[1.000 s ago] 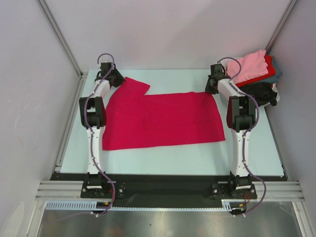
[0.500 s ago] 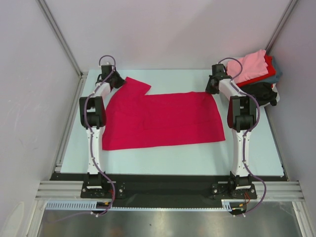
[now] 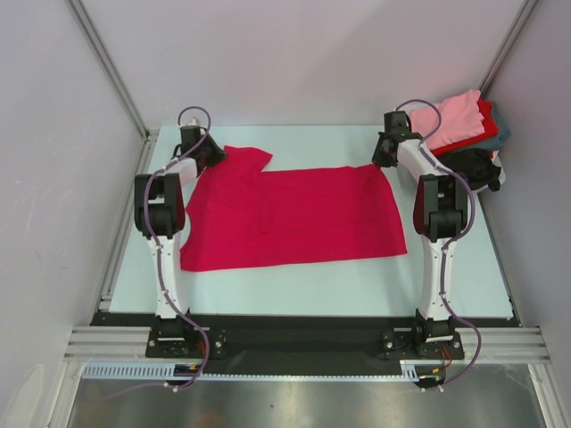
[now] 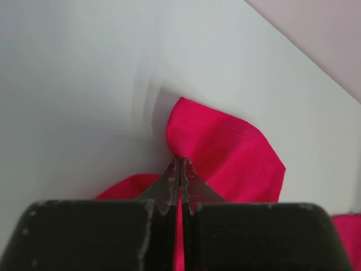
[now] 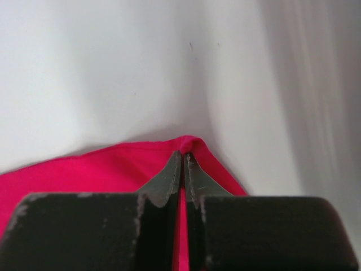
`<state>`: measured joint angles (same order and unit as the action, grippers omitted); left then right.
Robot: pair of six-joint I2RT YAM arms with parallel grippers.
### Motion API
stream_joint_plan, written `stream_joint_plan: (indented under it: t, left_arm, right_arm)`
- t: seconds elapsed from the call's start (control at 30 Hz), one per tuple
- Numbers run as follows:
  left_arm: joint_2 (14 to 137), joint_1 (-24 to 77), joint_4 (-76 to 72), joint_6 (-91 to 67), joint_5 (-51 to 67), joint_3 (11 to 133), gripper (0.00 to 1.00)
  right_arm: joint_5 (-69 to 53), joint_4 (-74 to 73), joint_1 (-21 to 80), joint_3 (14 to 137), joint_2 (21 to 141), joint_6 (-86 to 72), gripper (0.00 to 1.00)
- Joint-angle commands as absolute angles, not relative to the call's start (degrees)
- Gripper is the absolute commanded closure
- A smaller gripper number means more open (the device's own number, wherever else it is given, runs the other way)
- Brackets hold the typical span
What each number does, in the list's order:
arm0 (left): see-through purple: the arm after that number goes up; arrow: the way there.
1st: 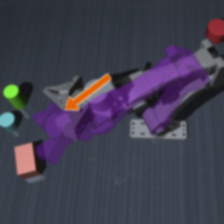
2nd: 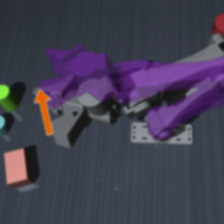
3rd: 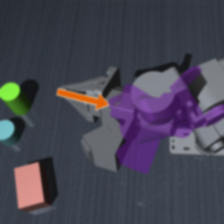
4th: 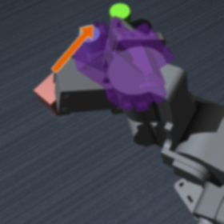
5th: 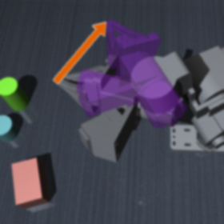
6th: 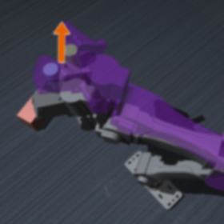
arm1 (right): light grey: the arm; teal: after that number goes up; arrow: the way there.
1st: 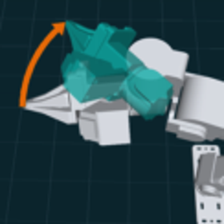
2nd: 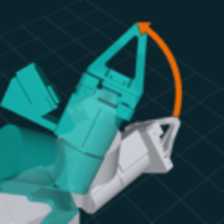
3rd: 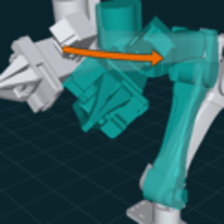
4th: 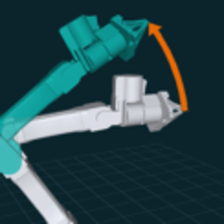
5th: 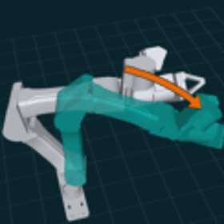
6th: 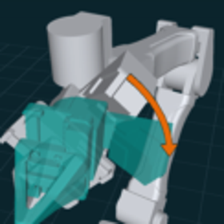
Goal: Fold and stack the t-shirts
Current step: Fold the tshirt
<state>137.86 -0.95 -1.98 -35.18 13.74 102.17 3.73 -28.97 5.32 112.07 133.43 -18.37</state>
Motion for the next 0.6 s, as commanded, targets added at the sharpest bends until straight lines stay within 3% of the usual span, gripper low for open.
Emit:
stream_joint_plan:
  t: [0.0, 0.57]
  left_arm:
    - [129.21, -0.53, -8.52, -33.05, 13.54, 98.36, 1.0]
    - [109.79, -0.44, -18.1, -33.49, 13.54, 74.02, 1.0]
  right_arm:
    - [4.57, -29.36, 5.8, 110.48, 127.63, -18.54, 0.97]
    - [0.7, -26.55, 3.96, 98.97, 119.27, -21.27, 0.99]
